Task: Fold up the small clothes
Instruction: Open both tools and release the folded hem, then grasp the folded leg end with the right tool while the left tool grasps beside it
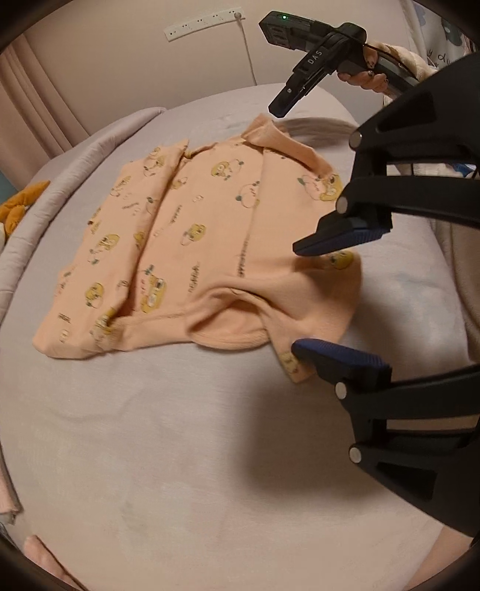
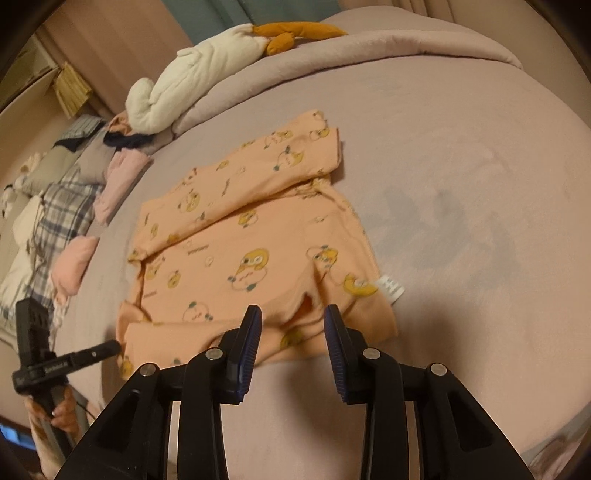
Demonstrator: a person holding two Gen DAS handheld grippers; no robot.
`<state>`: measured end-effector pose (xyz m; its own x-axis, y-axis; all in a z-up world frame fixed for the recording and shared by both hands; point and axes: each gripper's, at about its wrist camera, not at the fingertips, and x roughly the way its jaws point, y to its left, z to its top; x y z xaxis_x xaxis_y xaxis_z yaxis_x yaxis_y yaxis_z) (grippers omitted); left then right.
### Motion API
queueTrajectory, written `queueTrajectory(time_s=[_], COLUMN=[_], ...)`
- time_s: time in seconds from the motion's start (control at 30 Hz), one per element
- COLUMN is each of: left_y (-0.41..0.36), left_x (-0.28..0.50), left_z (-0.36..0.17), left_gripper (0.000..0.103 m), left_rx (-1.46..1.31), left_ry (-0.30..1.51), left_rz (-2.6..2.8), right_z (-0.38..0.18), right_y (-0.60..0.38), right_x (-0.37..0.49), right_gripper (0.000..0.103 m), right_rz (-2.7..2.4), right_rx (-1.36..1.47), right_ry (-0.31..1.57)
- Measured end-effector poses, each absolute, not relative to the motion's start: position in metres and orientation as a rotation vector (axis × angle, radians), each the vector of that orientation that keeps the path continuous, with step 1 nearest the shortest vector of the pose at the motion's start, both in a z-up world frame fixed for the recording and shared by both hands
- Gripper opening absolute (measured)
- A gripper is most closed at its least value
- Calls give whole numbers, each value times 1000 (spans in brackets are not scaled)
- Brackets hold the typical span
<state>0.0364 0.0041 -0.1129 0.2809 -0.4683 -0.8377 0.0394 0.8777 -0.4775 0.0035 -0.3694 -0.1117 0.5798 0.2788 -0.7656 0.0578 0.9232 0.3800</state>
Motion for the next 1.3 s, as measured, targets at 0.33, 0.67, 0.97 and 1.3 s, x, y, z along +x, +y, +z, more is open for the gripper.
queueTrajectory(time_s=[0.33,0.67,0.97,1.3], left_y=[-14,-19,21,48], left_x=[35,76,69,48], left_z=[-117,-99,-84,-108], left_gripper=[13,1,37,47], left_rx=[-461,-483,-394,-429], left_ry=[1257,1165,1156,1219], left_rz=[-474,-422,-341,-261], right_z=[-132,-129,-112,-136], right_y=[-338,-339,-364,-341], right_x=[8,31,49,90], right_gripper=[35,35,47,47], right_rz=[293,299,223,349], right_rx=[407,443,300,119], right_ry=[1026,974,972,1075])
